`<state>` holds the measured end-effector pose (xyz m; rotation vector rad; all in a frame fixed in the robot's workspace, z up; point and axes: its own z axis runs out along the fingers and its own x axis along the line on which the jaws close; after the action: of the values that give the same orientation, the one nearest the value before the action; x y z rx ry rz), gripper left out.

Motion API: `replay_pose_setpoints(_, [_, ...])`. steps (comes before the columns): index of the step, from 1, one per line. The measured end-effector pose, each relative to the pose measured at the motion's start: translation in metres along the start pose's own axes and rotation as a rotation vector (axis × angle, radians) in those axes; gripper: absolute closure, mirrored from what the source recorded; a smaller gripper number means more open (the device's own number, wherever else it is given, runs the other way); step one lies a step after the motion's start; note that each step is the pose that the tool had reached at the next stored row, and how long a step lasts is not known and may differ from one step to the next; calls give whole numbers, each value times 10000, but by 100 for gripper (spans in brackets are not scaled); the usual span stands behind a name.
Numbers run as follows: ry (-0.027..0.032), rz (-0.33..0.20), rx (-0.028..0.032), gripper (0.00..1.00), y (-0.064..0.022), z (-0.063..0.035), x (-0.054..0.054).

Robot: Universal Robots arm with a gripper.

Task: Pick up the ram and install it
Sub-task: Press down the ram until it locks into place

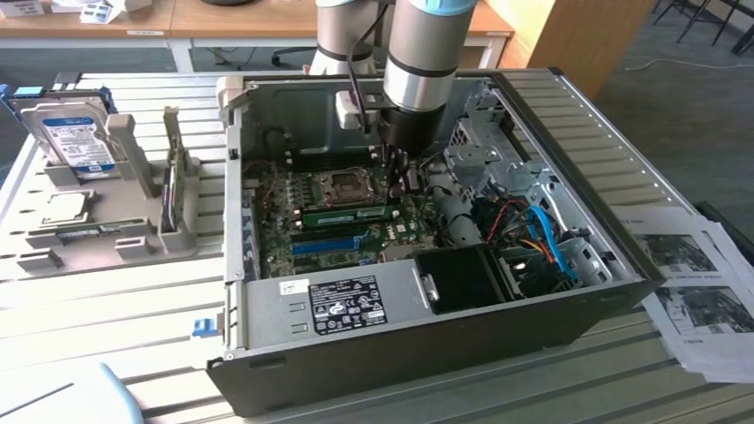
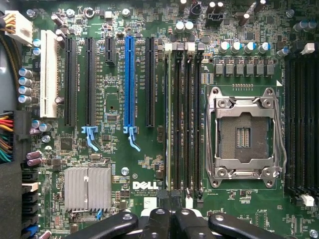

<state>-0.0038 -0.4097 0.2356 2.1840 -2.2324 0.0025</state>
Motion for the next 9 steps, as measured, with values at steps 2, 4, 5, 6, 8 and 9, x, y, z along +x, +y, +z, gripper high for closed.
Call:
replay_pose_setpoints(2, [0, 0, 0, 91, 0, 0, 0])
replay_pose_setpoints(4, [-2, 0, 0, 91, 0, 4, 0])
replay_pose_setpoints(5, [-3, 0, 1, 91, 0, 7, 0])
replay_pose_setpoints(6, [-1, 0, 0, 91, 0, 9, 0])
replay_pose_setpoints(8, [-1, 0, 0, 91, 0, 14, 0])
replay_pose_setpoints(9, [-1, 0, 0, 91, 0, 17, 0])
